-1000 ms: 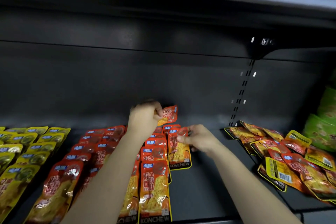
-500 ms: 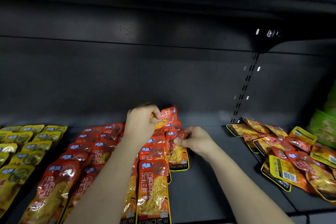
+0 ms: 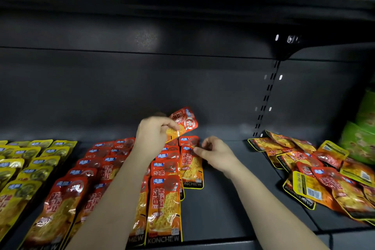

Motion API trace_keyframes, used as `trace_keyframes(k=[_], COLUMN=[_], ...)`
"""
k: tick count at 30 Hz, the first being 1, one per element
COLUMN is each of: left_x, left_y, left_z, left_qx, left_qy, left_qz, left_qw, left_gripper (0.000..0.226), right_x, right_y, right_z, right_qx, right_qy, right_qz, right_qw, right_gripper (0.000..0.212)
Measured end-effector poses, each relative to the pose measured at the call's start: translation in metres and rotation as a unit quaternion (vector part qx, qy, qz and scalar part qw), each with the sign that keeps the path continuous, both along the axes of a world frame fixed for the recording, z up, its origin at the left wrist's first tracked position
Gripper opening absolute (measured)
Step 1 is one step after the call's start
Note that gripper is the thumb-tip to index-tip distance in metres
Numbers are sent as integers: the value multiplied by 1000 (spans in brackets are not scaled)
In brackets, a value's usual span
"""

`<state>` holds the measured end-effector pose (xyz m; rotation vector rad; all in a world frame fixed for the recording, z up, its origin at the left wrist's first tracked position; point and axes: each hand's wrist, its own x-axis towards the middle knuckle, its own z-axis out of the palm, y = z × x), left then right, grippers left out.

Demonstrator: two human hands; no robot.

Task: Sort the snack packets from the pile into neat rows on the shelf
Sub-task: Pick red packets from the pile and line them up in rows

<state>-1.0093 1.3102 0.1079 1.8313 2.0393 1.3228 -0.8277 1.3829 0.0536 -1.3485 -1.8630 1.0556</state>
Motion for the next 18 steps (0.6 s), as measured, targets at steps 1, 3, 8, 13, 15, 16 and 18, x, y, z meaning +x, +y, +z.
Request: trace_keyframes(k=[1, 3, 8, 13, 15, 16, 18], left_x=[2, 6, 16, 30, 36, 39, 45], left_y=[-3, -10, -22, -29, -31, -32, -36], left_z=[2, 4, 2, -3, -5, -6, -7], left_qx=[-9, -28, -11, 3, 5, 8, 6], left_qy=[-10, -29, -50, -108, -133, -147, -164], left_qz=[-1, 3, -32, -33, -27, -22, -5], left_qw=[1000, 999, 998, 994, 991, 989, 986], left_gripper=[40, 38, 36, 23, 16, 11, 11], right_x=[2, 7, 24, 41, 46, 48, 52], right_y=[0, 1, 8, 11, 9, 8, 7], right_z=[3, 10, 26, 29, 27, 27, 26], right_qx=[9, 25, 67, 67, 69, 70, 75], right_qy=[-9, -13, 0, 34, 34, 34, 32], right_qz=[1, -1, -6, -24, -24, -23, -24], right_qw=[1000, 1000, 998, 997, 997, 997, 996], right_gripper=[26, 24, 20, 16, 15, 15, 16])
